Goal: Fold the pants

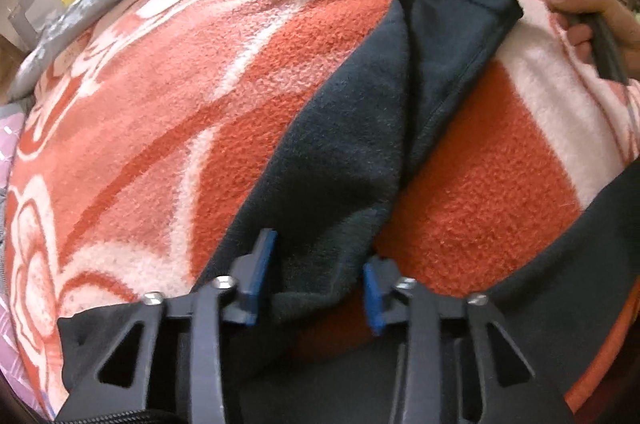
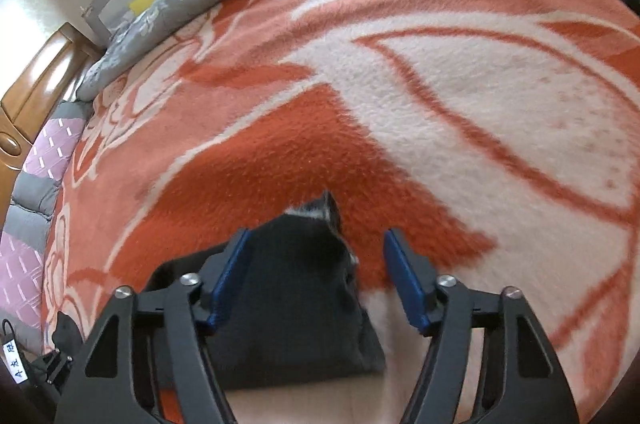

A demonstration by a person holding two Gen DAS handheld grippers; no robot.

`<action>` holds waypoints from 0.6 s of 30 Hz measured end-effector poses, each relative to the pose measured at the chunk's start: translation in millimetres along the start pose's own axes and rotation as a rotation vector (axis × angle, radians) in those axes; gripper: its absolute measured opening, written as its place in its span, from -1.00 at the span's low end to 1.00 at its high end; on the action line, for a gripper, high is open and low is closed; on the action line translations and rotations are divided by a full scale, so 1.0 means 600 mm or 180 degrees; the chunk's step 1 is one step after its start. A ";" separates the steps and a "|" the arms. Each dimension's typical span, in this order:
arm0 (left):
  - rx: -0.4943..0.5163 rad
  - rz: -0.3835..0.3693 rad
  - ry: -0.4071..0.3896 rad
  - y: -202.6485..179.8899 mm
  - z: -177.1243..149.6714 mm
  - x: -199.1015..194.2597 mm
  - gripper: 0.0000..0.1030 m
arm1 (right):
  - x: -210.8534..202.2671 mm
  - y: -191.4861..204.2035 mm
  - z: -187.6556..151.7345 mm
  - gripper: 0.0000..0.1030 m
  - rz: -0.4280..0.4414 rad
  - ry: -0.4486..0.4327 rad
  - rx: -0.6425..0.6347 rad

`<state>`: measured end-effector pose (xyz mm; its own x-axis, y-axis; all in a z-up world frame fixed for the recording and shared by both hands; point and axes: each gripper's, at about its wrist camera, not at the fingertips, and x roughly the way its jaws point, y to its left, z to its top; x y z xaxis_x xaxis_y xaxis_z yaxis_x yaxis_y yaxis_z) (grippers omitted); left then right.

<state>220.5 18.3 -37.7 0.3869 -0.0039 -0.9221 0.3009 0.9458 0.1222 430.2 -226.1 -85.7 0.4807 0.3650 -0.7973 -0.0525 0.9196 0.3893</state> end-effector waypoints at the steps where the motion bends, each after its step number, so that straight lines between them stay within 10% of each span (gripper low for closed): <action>1: 0.0003 -0.0047 -0.0013 0.003 0.004 -0.001 -0.69 | 0.006 0.000 0.001 -0.76 0.0021 0.0030 -0.0019; 18: -0.0234 -0.0404 -0.0307 0.031 -0.049 -0.093 -0.89 | -0.191 0.002 -0.086 -0.84 0.0505 -0.0443 -0.0396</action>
<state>178.8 45.6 5.4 0.4326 -0.1527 -0.8886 0.2896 0.9569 -0.0235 330.2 -259.1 -17.6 0.5734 0.4907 -0.6561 -0.2402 0.8663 0.4379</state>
